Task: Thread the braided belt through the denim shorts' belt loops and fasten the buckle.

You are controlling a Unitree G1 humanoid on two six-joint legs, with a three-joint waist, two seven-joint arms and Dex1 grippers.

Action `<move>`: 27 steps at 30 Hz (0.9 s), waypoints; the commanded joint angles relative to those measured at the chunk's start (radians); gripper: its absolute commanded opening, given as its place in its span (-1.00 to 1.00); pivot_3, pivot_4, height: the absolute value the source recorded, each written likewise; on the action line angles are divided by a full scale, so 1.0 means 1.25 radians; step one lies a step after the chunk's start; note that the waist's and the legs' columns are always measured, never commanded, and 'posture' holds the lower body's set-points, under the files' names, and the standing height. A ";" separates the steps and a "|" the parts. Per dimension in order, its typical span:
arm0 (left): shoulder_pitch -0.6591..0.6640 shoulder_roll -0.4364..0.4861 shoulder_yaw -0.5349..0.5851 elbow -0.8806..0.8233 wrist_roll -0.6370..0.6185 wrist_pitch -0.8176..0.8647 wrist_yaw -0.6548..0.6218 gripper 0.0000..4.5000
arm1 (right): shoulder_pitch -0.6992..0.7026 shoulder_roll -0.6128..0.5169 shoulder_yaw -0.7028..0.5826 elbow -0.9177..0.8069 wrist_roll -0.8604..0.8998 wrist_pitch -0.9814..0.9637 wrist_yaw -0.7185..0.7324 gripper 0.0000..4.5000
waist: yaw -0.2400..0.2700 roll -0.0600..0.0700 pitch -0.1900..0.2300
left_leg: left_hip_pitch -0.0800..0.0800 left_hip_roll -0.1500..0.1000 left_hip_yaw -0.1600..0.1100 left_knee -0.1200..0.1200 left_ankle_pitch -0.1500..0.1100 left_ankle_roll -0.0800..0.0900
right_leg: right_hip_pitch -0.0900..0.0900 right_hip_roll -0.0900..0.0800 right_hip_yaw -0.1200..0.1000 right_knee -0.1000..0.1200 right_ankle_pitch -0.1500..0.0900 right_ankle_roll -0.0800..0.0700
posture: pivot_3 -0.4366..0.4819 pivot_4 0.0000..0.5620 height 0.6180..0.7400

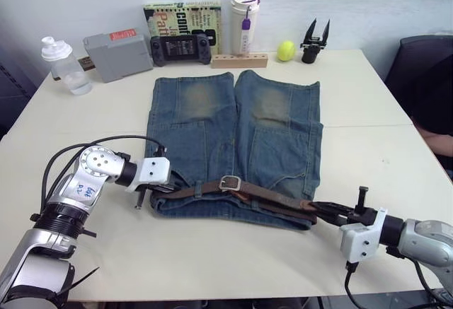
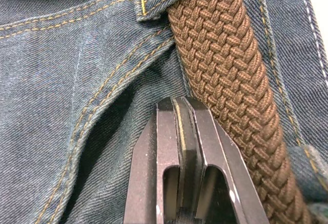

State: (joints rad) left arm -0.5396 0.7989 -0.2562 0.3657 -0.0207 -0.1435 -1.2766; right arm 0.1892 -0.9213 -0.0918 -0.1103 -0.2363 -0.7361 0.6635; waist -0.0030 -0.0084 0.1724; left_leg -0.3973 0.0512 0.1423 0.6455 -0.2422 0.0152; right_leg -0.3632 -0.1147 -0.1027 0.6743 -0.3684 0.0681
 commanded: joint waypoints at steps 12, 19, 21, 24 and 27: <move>-0.050 0.001 0.141 0.045 -0.158 0.168 -0.051 -1.00 | -0.104 0.001 0.047 0.048 0.080 0.023 0.001 0.44 | -0.006 -0.009 0.006 | 0.003 0.003 0.000 -0.001 -0.003 0.001 | 0.002 0.001 0.000 0.000 -0.002 -0.001 | -0.05 -0.47 0.56; -0.084 0.083 0.238 0.046 -0.248 0.292 -0.122 -1.00 | -0.106 -0.060 -0.037 0.109 0.199 -0.015 0.037 0.99 | -0.009 -0.013 0.009 | -0.005 0.002 0.000 0.001 -0.002 -0.001 | -0.003 0.001 -0.001 -0.001 -0.002 -0.001 | -0.05 -0.47 0.56; -0.076 0.111 0.264 0.048 -0.264 0.316 -0.135 -1.00 | -0.093 -0.081 -0.060 0.114 0.248 -0.007 0.062 0.99 | -0.010 -0.015 0.011 | -0.007 0.002 0.000 0.001 -0.002 -0.001 | -0.006 0.001 -0.001 -0.001 -0.002 0.000 | -0.05 -0.47 0.56; -0.053 0.149 0.315 0.067 -0.285 0.364 -0.127 -0.54 | -0.108 -0.092 -0.100 0.119 0.420 0.160 0.122 1.00 | -0.019 -0.015 0.012 | -0.007 0.002 0.001 0.001 -0.002 -0.002 | -0.006 0.001 -0.001 0.000 -0.002 0.000 | -0.05 -0.47 0.56; -0.020 0.158 0.357 0.038 -0.322 0.437 -0.113 0.07 | -0.142 -0.101 -0.130 0.088 0.643 0.492 0.161 1.00 | -0.022 -0.016 0.013 | -0.007 0.002 0.000 0.001 -0.002 -0.001 | -0.006 0.001 0.000 0.001 -0.002 0.000 | -0.05 -0.47 0.56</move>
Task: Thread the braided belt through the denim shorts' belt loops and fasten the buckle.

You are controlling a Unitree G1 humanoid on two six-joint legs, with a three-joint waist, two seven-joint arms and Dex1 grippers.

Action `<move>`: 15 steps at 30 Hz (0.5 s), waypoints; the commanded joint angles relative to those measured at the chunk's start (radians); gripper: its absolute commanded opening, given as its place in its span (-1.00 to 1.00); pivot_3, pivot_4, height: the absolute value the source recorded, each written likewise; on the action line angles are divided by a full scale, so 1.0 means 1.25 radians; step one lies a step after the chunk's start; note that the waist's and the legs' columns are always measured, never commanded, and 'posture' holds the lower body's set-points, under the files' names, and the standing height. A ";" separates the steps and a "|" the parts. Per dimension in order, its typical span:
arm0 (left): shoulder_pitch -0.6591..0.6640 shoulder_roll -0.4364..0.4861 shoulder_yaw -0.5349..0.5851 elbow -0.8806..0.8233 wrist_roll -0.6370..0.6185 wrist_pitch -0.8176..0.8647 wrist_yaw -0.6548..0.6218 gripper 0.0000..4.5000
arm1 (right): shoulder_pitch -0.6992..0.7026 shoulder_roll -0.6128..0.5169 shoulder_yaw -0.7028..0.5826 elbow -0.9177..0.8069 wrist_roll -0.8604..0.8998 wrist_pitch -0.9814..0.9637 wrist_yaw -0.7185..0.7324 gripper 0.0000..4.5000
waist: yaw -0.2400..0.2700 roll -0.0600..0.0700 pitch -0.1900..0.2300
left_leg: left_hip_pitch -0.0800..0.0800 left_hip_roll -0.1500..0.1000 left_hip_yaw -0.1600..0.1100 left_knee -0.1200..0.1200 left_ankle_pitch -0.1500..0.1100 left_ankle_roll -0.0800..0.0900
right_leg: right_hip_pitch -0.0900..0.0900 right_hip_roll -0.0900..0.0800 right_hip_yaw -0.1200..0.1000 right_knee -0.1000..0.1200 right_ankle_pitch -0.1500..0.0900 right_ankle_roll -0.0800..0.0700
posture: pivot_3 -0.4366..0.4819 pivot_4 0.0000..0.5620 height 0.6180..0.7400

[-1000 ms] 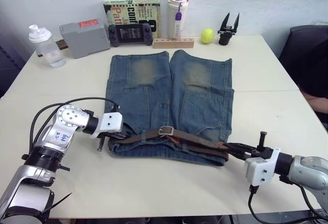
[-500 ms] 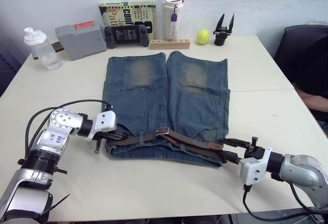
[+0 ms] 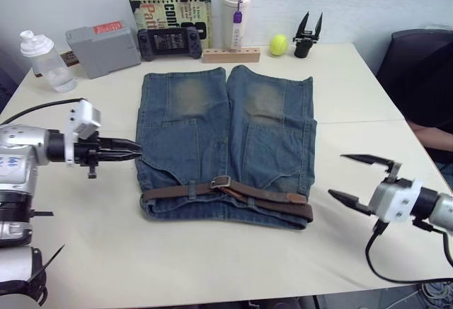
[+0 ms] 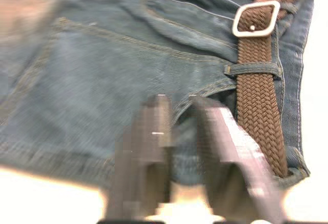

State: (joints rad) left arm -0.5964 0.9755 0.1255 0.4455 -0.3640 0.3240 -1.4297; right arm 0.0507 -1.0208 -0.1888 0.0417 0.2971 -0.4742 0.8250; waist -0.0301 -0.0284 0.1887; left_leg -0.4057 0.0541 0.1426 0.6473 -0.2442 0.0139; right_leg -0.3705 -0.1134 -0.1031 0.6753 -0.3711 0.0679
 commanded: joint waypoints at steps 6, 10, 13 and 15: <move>0.114 -0.027 0.171 -0.113 -0.124 0.172 0.140 0.94 | -0.146 -0.057 -0.094 -0.052 0.530 0.781 0.094 1.00 | 0.002 0.001 0.001 | -0.001 0.001 -0.003 -0.001 -0.002 0.003 | -0.001 -0.001 -0.001 0.000 0.000 -0.001 | -0.05 -0.47 0.56; 0.229 -0.057 0.232 -0.223 -0.156 0.250 0.230 0.94 | -0.192 -0.034 -0.088 -0.044 0.481 0.803 0.101 1.00 | 0.002 0.001 0.002 | -0.002 0.001 -0.002 -0.002 -0.003 0.004 | -0.002 -0.001 -0.001 -0.002 0.000 -0.002 | -0.05 -0.47 0.56; 0.349 -0.104 0.290 -0.343 -0.190 0.280 0.285 0.94 | -0.215 0.004 -0.064 -0.035 0.400 0.750 0.089 1.00 | -0.002 0.001 0.002 | -0.003 0.001 -0.001 -0.002 -0.003 0.004 | -0.003 -0.001 0.000 -0.002 0.000 -0.001 | -0.05 -0.47 0.56; 0.393 -0.138 0.310 -0.399 -0.179 0.267 0.352 0.94 | -0.226 0.031 -0.055 -0.029 0.350 0.721 0.081 1.00 | 0.001 0.001 0.002 | -0.003 0.001 0.000 -0.002 -0.004 0.004 | -0.003 -0.001 0.000 -0.002 0.000 -0.001 | -0.05 -0.47 0.56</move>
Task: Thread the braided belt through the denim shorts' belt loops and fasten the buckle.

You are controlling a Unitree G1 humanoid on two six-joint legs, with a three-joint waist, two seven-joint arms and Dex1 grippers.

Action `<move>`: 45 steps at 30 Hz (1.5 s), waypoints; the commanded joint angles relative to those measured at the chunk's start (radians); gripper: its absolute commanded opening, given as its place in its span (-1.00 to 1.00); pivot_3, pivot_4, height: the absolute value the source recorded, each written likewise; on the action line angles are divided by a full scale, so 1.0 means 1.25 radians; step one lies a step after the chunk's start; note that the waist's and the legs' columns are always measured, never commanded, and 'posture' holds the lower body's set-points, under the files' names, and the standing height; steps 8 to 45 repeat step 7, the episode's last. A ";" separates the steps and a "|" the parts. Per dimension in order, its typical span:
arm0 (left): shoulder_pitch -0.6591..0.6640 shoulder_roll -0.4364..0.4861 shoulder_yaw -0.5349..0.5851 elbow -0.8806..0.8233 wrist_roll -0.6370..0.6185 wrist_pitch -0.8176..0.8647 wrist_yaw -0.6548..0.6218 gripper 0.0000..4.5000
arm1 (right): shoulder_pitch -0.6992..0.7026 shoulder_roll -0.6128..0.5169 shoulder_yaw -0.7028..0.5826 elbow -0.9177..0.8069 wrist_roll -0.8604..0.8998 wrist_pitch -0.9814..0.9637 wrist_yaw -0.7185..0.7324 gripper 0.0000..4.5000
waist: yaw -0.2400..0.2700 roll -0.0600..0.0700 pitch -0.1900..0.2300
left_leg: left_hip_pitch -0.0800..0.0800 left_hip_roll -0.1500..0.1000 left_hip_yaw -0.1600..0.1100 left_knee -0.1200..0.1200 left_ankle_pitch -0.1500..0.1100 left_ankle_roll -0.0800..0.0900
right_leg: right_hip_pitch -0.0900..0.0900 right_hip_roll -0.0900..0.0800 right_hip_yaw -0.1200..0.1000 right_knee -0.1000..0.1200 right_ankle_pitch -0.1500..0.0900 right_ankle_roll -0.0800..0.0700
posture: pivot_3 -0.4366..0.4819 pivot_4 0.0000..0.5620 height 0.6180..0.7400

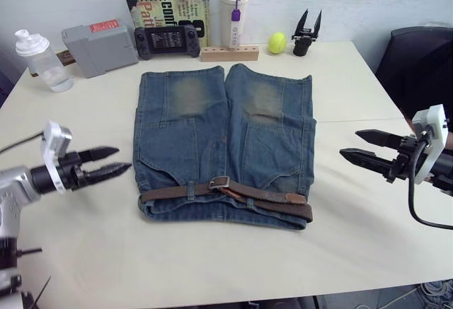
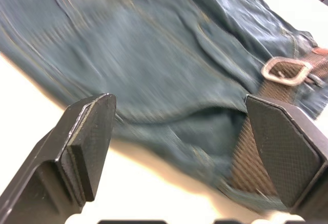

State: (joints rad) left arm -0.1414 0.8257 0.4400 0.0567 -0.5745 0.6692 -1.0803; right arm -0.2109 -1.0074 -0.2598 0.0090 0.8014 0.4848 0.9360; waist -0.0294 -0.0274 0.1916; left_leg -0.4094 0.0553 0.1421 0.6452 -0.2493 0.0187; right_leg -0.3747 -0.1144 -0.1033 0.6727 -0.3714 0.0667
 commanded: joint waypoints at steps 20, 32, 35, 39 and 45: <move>0.105 -0.082 0.060 -0.162 0.002 -0.041 0.173 0.94 | -0.031 0.099 0.013 -0.008 -0.128 -0.067 -0.028 1.00 | 0.006 0.000 0.001 | 0.000 0.000 0.000 0.000 0.000 -0.001 | 0.000 0.000 0.000 0.000 0.001 0.001 | -0.05 -0.47 0.56; 0.105 -0.082 0.060 -0.162 0.002 -0.041 0.173 0.94 | -0.031 0.099 0.013 -0.008 -0.128 -0.067 -0.028 1.00 | 0.006 0.000 0.001 | 0.000 0.000 0.000 0.000 0.000 -0.001 | 0.000 0.000 0.000 0.000 0.001 0.001 | -0.05 -0.47 0.56; 0.105 -0.082 0.060 -0.162 0.002 -0.041 0.173 0.94 | -0.031 0.099 0.013 -0.008 -0.128 -0.067 -0.028 1.00 | 0.006 0.000 0.001 | 0.000 0.000 0.000 0.000 0.000 -0.001 | 0.000 0.000 0.000 0.000 0.001 0.001 | -0.05 -0.47 0.56; 0.105 -0.082 0.060 -0.162 0.002 -0.041 0.173 0.94 | -0.031 0.099 0.013 -0.008 -0.128 -0.067 -0.028 1.00 | 0.006 0.000 0.001 | 0.000 0.000 0.000 0.000 0.000 -0.001 | 0.000 0.000 0.000 0.000 0.001 0.001 | -0.05 -0.47 0.56; 0.105 -0.082 0.060 -0.162 0.002 -0.041 0.173 0.94 | -0.031 0.099 0.013 -0.008 -0.128 -0.067 -0.028 1.00 | 0.006 0.000 0.001 | 0.000 0.000 0.000 0.000 0.000 -0.001 | 0.000 0.000 0.000 0.000 0.001 0.001 | -0.05 -0.47 0.56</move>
